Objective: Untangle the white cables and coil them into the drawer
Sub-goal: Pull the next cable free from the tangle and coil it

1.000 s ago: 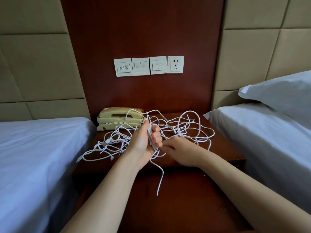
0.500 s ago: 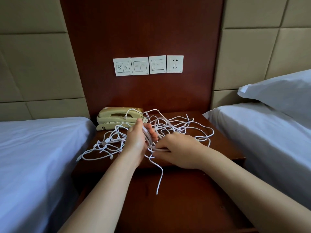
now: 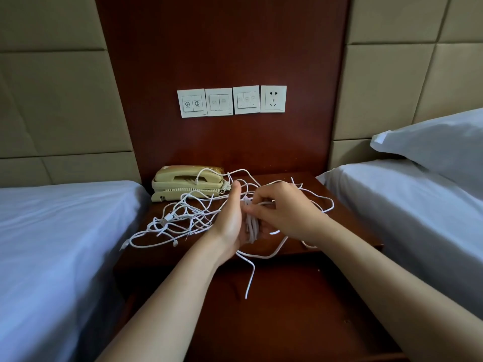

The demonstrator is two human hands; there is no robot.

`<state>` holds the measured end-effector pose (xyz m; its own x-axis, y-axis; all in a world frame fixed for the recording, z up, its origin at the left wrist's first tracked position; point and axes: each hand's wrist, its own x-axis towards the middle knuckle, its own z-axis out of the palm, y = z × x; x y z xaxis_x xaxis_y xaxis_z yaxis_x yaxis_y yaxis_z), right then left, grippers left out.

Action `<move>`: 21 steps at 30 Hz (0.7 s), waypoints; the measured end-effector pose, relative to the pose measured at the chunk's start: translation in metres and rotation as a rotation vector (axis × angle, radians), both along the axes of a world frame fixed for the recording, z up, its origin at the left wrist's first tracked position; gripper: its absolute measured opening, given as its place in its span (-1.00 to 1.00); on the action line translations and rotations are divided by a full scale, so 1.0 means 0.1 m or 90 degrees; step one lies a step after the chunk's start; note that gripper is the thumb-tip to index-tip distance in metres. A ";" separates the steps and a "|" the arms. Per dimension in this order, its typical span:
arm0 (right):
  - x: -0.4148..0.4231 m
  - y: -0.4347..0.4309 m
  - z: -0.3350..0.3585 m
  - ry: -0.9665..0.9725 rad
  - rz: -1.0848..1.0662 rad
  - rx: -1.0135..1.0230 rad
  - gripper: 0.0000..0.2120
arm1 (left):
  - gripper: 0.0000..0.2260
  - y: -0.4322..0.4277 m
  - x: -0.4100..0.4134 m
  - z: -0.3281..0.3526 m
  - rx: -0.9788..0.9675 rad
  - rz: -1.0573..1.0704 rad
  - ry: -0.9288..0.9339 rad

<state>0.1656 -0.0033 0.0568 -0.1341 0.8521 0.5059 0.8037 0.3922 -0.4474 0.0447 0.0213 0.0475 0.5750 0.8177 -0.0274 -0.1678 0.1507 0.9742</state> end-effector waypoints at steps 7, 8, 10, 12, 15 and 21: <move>0.08 0.01 0.03 0.070 0.027 -0.048 -0.69 | -0.30 -0.03 -0.03 0.00 0.017 -0.055 0.032; 0.10 0.01 0.03 0.079 0.031 -0.052 -0.67 | -0.30 -0.03 -0.04 -0.01 0.018 -0.067 0.039; 0.10 0.01 0.03 0.090 0.044 -0.061 -0.65 | -0.33 -0.02 -0.05 -0.03 0.024 -0.088 0.047; 0.11 0.02 0.03 0.123 0.061 -0.072 -0.67 | -0.39 -0.03 -0.06 -0.02 0.034 -0.097 0.059; 0.14 0.07 0.03 0.154 0.069 -0.049 -0.69 | -0.51 -0.05 -0.10 0.03 0.068 -0.117 0.056; 0.18 0.11 -0.04 0.117 0.088 -0.037 -0.78 | -0.67 0.01 -0.17 0.03 0.147 -0.087 0.089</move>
<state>0.1838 0.0081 0.0531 -0.1619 0.8604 0.4832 0.6464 0.4625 -0.6069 0.0274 0.0222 0.0502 0.6843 0.7265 0.0629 -0.0223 -0.0653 0.9976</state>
